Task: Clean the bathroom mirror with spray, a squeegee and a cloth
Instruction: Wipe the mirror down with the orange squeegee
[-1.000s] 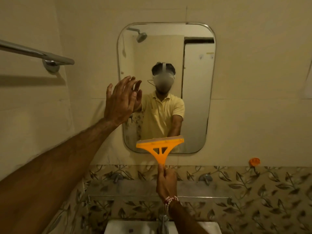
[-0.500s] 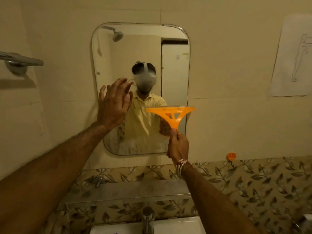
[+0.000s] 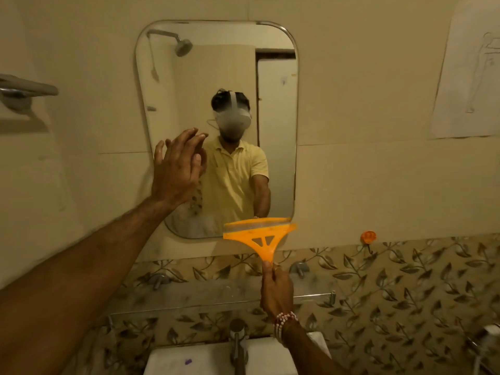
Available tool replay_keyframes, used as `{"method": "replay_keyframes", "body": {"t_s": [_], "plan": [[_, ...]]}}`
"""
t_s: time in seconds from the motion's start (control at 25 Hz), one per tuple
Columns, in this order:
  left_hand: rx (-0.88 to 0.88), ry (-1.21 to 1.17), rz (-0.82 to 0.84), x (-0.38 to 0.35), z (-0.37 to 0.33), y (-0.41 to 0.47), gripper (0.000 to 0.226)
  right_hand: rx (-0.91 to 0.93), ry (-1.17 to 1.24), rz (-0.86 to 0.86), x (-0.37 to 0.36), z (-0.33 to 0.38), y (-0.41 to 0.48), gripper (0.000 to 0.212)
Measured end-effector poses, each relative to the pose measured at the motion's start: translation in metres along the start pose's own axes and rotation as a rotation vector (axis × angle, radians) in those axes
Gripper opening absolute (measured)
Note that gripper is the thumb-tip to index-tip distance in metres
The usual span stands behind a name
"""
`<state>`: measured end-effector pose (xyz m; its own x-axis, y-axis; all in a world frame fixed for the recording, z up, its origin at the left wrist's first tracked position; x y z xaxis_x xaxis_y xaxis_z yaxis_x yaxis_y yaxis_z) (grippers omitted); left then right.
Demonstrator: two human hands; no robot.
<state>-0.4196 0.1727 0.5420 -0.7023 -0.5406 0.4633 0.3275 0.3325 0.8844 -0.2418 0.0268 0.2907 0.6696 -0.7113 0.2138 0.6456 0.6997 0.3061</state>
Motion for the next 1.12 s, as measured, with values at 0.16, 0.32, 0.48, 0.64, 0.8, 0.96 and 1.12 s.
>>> {"method": "replay_keyframes", "body": {"t_s": [0.16, 0.32, 0.48, 0.64, 0.8, 0.96, 1.12], "plan": [[0.021, 0.052, -0.02, 0.02, 0.022, 0.0, 0.043, 0.177, 0.024, 0.09, -0.041, 0.056, -0.004, 0.054], [0.062, 0.076, -0.035, 0.047, 0.048, -0.003, 0.044, 0.247, -0.006, 0.146, -0.098, 0.125, 0.006, 0.047], [0.077, 0.141, -0.041, 0.072, 0.077, -0.011, 0.044, 0.275, -0.074, 0.178, -0.132, 0.155, 0.014, 0.045], [0.109, 0.138, -0.014, 0.07, 0.086, -0.018, 0.045, 0.296, -0.242, 0.173, -0.126, 0.118, 0.008, 0.046], [0.109, 0.111, 0.021, 0.054, 0.077, -0.029, 0.045, 0.272, -0.386, 0.271, -0.114, 0.054, -0.015, 0.049], [0.103, 0.115, 0.035, 0.04, 0.07, -0.041, 0.047, 0.322, -0.583, 0.281, -0.097, 0.049, -0.011, 0.048], [0.088, 0.138, 0.042, 0.023, 0.052, -0.049, 0.048, 0.522, -0.857, 0.26, -0.057, 0.07, 0.018, 0.052]]}}
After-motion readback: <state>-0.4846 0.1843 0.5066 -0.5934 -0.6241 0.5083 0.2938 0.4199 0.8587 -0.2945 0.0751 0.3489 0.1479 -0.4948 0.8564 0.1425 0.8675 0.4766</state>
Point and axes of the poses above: each hand's wrist, its own y-axis towards the middle knuckle, its own x-axis out of the back of the hand, z = x × y, the point moved 1 cm from there along y, towards the middle knuckle, and after that the axes turned 3 degrees about z, right-handed, at the moved point
